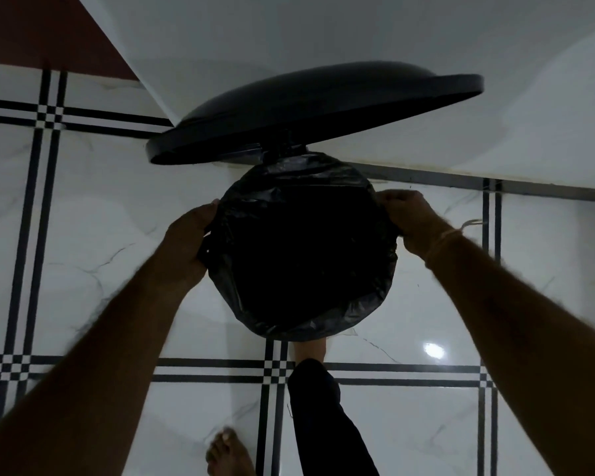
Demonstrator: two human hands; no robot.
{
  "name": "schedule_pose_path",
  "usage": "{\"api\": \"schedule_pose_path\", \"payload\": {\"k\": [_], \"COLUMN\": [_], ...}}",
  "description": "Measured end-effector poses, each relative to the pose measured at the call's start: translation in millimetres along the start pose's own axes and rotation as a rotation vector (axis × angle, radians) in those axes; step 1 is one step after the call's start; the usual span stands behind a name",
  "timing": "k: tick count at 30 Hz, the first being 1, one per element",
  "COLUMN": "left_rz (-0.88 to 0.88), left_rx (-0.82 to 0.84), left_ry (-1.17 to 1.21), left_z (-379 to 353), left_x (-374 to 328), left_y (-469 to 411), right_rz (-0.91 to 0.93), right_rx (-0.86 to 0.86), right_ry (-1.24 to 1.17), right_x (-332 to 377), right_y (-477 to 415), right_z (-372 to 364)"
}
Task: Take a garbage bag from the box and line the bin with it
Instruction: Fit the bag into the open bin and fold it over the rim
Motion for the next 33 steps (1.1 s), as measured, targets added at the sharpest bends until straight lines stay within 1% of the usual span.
{"api": "schedule_pose_path", "payload": {"k": [2,3,5,7,9,12,15,18,19,20,21,23,24,25,26,28,30,32,33], "left_rz": [-0.136,-0.175,-0.209,-0.244,-0.225,-0.157,-0.115,-0.093,-0.089,-0.102,-0.12,-0.149,-0.138,-0.117,-0.085,-0.015,-0.015,-0.046,-0.062], "left_rx": [-0.035,-0.031,0.001,0.033,0.021,0.05,0.023,0.006,-0.028,-0.076,-0.13,-0.272,-0.343,-0.4,-0.417,-0.389,-0.354,-0.273,-0.244], "left_ry": [-0.075,-0.091,-0.144,-0.184,-0.167,-0.169,-0.199,-0.298,-0.309,-0.292,-0.255,-0.177,-0.17,-0.189,-0.21,-0.192,-0.153,-0.096,-0.079], "left_z": [-2,-6,-20,-32,-35,-42,-46,-44,-37,-28,-18,4,13,19,22,19,13,0,-4], "left_x": [-16,-24,-36,-44,-46,-43,-43,-43,-43,-41,-39,-27,-16,-5,9,33,40,39,37], "left_y": [4,6,8,3,-5,-14,-17,-13,-9,-4,4,17,23,29,34,34,34,32,32], "right_rz": [0.193,0.272,0.401,0.476,0.461,0.382,0.361,0.292,0.264,0.247,0.27,0.35,0.368,0.363,0.347,0.285,0.218,0.135,0.078], "right_rx": [-0.158,-0.163,-0.083,-0.007,0.085,0.213,0.247,0.278,0.268,0.218,0.117,-0.192,-0.317,-0.379,-0.394,-0.349,-0.294,-0.174,-0.102], "right_ry": [-0.011,-0.026,0.0,0.097,0.087,0.081,0.118,0.084,0.089,0.093,0.122,0.284,0.355,0.388,0.399,0.425,0.423,0.271,0.14], "right_x": [26,41,66,81,82,74,78,78,75,70,66,52,44,36,29,15,4,-8,-14], "right_y": [4,6,8,4,-3,-14,-18,-15,-13,-9,-3,20,37,54,68,77,69,54,48], "right_z": [6,0,-22,-41,-50,-57,-62,-58,-51,-40,-25,14,27,31,30,18,8,-5,-11]}}
Point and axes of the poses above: each hand's wrist, its own y-axis away from the middle knuckle, its own z-axis out of the back of the hand, x = y × z, the point moved 9 cm from there along -y, towards the middle knuckle, and after that the axes turned 9 degrees about z, right-handed, at the moved point
